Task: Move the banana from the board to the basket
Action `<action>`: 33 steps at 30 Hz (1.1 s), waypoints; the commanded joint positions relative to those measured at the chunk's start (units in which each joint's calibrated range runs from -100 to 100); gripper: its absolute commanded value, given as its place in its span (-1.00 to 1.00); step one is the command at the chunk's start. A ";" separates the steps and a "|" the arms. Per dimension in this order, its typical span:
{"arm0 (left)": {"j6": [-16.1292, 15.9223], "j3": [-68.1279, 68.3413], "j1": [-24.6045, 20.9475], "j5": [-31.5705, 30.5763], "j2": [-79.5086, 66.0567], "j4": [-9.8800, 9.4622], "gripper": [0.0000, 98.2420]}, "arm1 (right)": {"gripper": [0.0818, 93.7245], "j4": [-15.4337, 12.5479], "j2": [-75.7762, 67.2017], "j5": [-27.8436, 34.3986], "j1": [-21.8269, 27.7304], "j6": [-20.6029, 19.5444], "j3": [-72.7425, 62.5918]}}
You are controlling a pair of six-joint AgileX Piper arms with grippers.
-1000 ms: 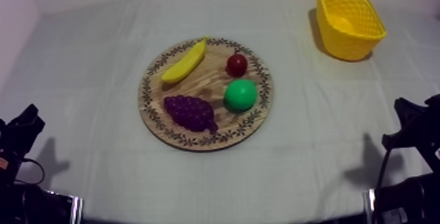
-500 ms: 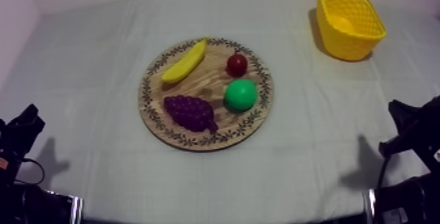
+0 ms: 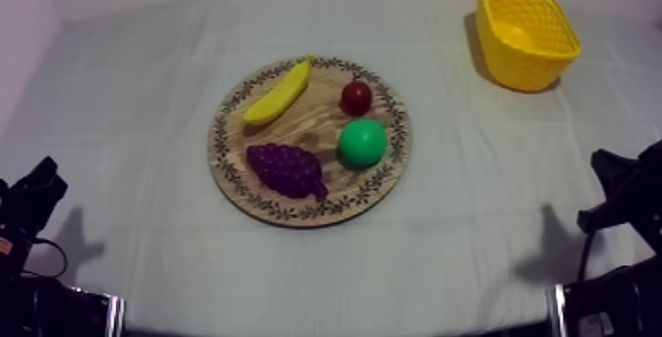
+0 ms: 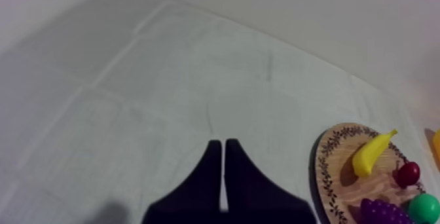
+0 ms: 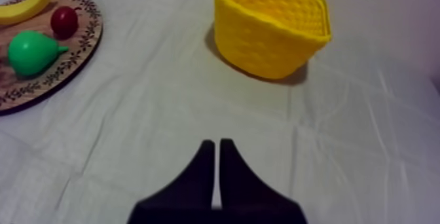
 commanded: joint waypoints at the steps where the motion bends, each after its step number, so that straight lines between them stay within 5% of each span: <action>1: -0.01 -0.01 -0.02 0.00 -0.05 -0.03 -1.00 | -0.99 -0.85 3.64 0.06 -0.48 1.15 -5.30; 8: -0.01 -0.01 -0.02 0.00 -0.05 -0.03 -1.00 | -0.98 -2.28 17.60 0.17 -3.83 4.78 -21.24; 22: 0.02 -0.01 -0.02 0.00 -0.05 -0.03 -1.00 | -0.97 5.43 51.20 -9.72 -16.12 8.93 -43.14; 33: 0.01 -0.01 -0.02 0.00 -0.05 -0.03 -1.00 | -0.97 0.49 75.07 -11.50 -19.17 23.57 -64.16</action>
